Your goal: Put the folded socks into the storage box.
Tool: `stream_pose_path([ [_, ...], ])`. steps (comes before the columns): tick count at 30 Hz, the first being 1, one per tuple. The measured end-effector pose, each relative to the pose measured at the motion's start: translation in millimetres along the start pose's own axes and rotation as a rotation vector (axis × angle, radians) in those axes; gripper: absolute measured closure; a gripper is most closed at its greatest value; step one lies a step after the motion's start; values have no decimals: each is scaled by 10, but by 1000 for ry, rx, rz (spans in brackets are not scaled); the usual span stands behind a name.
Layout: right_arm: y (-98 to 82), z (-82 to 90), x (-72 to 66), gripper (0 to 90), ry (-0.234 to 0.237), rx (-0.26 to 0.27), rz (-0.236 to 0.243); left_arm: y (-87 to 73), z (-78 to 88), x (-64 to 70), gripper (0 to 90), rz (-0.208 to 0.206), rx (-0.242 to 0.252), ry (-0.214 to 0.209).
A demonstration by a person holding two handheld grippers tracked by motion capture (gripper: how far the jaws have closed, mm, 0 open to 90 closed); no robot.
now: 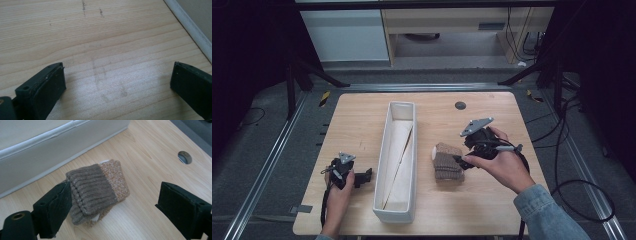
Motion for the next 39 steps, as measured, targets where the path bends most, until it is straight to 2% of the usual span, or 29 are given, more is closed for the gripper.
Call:
stream_pose_path([
  [7, 49, -100, -19, 151, 38, -21, 26, 0, 0, 0, 0, 0, 0, 0],
  [16, 49, -215, -63, 175, 63, -51, 57, -4, 4, 1, 0, -3, -1, -2],
  [24, 31, -314, -102, 222, 85, -52, 74, -5, 6, 2, 0, -3, -1, -1],
  [30, -4, -366, -143, 221, 100, -38, 63, -6, 8, 3, 0, -3, -2, -1],
  [34, -40, -402, -202, 216, 118, -48, 92, -6, 8, 3, 0, -3, -2, -1],
  [39, -76, -470, -271, 216, 146, -51, 104, -7, 9, 2, 0, -5, -4, -2],
])
Point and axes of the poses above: each handheld gripper's, and its own axes: z roughly backward along the jaws, y roughly out of its top, x roughly to its right, the point moved 5 cm from there along -z, roughly forward along the jaws, and after that the axes turned 5 degrees about -y, right-handed, at the moved point
